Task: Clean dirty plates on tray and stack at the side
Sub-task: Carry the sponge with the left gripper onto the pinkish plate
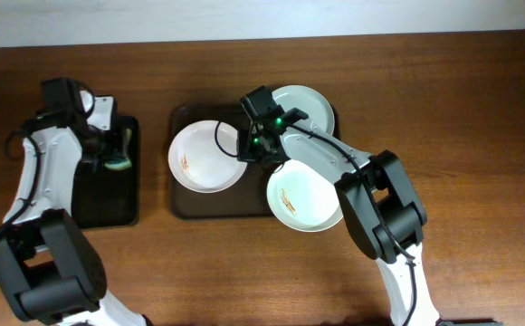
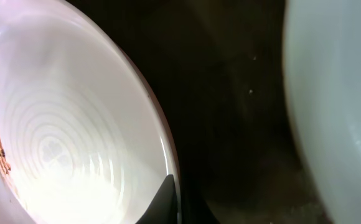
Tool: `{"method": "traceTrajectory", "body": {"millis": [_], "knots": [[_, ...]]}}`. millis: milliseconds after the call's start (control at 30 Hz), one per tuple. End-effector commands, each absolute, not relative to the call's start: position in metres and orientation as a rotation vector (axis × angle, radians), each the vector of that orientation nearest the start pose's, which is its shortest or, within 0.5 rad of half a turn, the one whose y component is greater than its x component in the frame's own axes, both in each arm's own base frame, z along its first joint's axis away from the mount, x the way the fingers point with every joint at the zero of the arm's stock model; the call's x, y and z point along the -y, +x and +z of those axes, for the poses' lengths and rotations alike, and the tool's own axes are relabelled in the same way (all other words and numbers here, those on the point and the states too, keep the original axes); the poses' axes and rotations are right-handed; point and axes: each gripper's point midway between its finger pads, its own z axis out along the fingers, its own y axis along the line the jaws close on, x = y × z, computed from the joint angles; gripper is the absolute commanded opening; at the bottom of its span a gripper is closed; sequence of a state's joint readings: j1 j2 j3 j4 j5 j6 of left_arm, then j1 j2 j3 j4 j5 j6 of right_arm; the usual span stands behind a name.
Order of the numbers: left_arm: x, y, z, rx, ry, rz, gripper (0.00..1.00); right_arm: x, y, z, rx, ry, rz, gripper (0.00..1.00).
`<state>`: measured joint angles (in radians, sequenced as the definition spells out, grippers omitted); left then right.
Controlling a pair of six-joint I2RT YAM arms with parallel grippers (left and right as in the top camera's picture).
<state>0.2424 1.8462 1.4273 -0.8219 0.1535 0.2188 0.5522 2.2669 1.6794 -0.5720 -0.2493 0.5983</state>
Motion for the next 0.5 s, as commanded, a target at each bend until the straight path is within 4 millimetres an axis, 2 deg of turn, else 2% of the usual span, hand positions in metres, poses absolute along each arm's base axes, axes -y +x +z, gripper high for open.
{"method": "traceTrajectory", "body": {"millis": [0, 67, 200, 233, 300, 367, 467], "knots": [[-0.033, 0.426, 0.099, -2.731, 0.155, -0.230, 0.01, -0.314, 0.421, 0.007, -2.883, -0.021, 0.661, 0.04], [-0.014, 0.435, 0.102, -2.704, 0.143, -0.249, 0.01, -0.313, 0.419, 0.006, -2.893, -0.018, 0.655, 0.04], [0.024, 0.454, 0.107, -2.627, 0.246, -0.261, 0.01, -0.312, 0.419, 0.005, -2.896, -0.018, 0.653, 0.04], [0.037, 0.456, 0.103, -2.628, 0.237, -0.281, 0.01, -0.312, 0.419, 0.005, -2.898, -0.017, 0.651, 0.04], [0.049, 0.456, 0.092, -2.665, 0.185, -0.291, 0.01, -0.312, 0.419, 0.005, -2.898, -0.017, 0.651, 0.04], [0.051, 0.452, 0.074, -2.729, 0.087, -0.240, 0.01, -0.312, 0.419, 0.005, -2.898, -0.017, 0.651, 0.04], [0.053, 0.439, 0.047, -2.830, 0.040, -0.217, 0.01, -0.312, 0.419, 0.005, -2.897, -0.016, 0.651, 0.04]]}}
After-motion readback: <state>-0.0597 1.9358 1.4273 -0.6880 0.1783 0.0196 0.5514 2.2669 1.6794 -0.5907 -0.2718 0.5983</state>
